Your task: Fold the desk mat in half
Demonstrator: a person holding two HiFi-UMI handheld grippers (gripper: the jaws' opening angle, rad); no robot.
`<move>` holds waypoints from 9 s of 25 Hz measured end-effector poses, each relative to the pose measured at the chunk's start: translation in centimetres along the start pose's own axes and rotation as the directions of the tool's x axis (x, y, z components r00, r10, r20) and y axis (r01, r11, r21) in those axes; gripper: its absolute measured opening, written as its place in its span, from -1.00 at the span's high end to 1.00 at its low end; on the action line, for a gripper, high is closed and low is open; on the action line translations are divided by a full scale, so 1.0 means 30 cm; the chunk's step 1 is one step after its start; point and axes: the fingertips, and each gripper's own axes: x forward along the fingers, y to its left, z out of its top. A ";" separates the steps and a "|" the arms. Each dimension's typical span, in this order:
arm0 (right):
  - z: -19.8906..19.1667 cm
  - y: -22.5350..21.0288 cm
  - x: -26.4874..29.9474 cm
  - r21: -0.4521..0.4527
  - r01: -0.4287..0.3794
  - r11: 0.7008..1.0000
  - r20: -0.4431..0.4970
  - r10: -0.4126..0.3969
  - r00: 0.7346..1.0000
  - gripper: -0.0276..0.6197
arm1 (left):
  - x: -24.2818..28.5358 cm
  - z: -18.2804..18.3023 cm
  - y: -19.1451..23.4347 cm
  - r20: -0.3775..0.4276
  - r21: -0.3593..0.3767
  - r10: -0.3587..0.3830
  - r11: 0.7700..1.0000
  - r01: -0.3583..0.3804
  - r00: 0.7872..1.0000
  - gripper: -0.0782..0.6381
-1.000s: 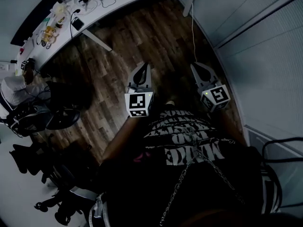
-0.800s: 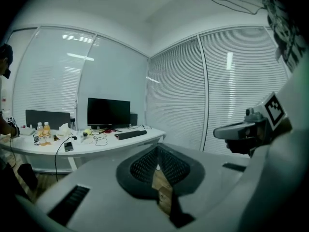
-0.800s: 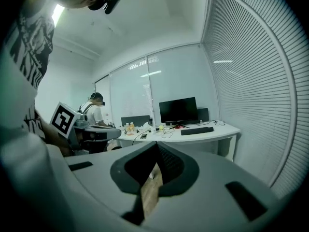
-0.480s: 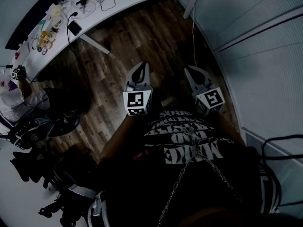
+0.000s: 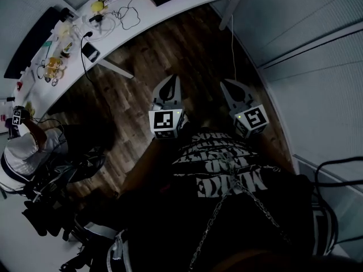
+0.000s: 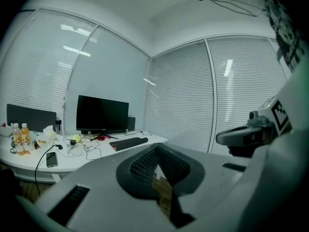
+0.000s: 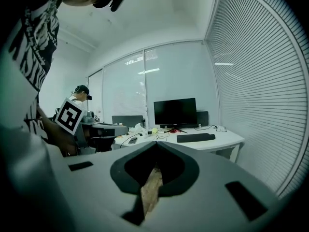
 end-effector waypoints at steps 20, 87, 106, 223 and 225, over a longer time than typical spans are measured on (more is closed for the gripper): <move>0.047 -0.011 0.242 -0.005 -0.004 1.000 -0.040 0.004 0.999 0.91 | 0.077 0.027 0.283 0.023 -0.095 0.033 0.995 -0.031 0.999 0.76; 0.141 -0.932 0.841 0.019 -0.254 0.967 -0.039 0.254 0.966 0.91 | 1.107 0.163 0.286 -0.072 -0.049 0.177 0.982 -0.181 0.982 0.76; 0.256 -1.114 1.269 0.022 -0.011 1.000 -0.077 0.013 0.997 0.91 | 1.613 0.290 0.683 -0.038 -0.081 -0.026 0.996 0.023 0.999 0.76; -0.049 -1.483 1.924 -0.286 -0.882 0.373 -0.367 0.808 0.461 0.88 | 2.334 0.010 0.868 -0.662 0.049 -0.426 0.796 0.603 0.617 0.25; -0.078 -1.491 1.938 -0.281 -0.874 0.396 -0.389 0.786 0.481 0.88 | 2.315 -0.034 0.851 -0.692 0.041 -0.427 0.782 0.623 0.582 0.64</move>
